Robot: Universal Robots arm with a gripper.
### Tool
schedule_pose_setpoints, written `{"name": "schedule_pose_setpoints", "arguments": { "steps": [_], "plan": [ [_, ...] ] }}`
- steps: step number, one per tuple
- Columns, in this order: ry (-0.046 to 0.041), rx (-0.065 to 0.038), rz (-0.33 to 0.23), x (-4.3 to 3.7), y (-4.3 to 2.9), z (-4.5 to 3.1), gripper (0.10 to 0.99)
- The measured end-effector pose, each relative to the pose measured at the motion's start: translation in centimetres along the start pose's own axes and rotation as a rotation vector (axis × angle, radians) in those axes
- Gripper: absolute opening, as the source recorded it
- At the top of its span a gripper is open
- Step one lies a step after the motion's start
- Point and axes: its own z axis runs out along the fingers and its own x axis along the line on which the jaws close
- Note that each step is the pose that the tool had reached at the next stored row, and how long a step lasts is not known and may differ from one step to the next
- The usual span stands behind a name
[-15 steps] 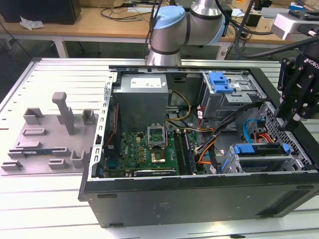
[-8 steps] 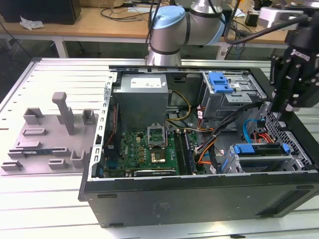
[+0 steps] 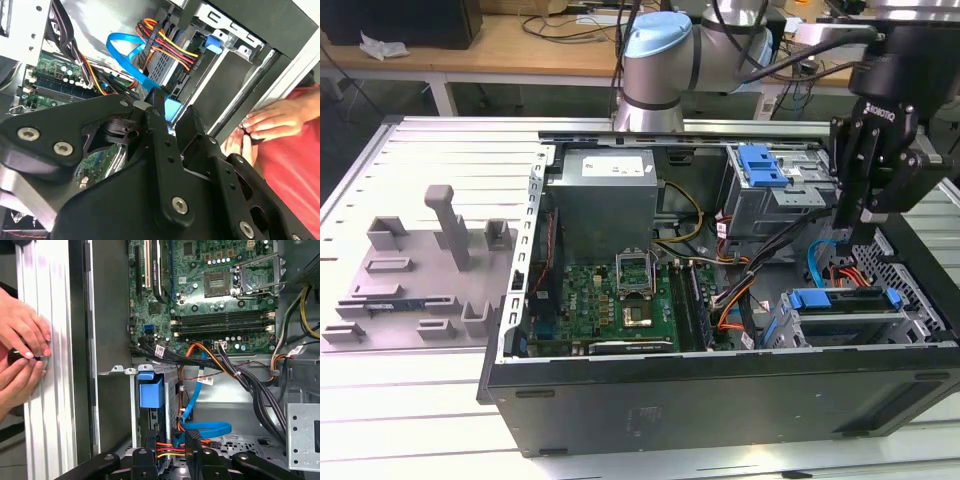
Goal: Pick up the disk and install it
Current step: 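Insert the second disk wire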
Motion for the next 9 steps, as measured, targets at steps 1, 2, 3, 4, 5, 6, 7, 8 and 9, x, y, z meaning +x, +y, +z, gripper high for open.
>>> {"name": "schedule_pose_setpoints", "arguments": {
  "steps": [1, 2, 3, 4, 5, 6, 7, 8, 9],
  "plan": [
    [0.0095, 0.000, 0.000, -0.19, 0.01, -0.01, 0.365],
    [0.0223, 0.001, 0.001, -0.32, 0.01, 0.00, 0.365],
    [0.0312, 0.001, 0.020, -0.35, 0.01, 0.07, 0.365],
    [0.0329, 0.001, 0.033, -0.36, 0.02, 0.11, 0.365],
    [0.0340, 0.000, 0.041, -0.37, 0.01, 0.15, 0.365],
    [0.0352, -0.002, 0.054, -0.40, 0.02, 0.22, 0.365],
    [0.0380, -0.003, 0.060, -0.41, 0.01, 0.26, 0.365],
    [0.0432, -0.003, 0.064, -0.43, 0.02, 0.30, 0.365],
    [0.0500, -0.003, 0.066, -0.49, 0.02, 0.34, 0.365]
  ]
}}
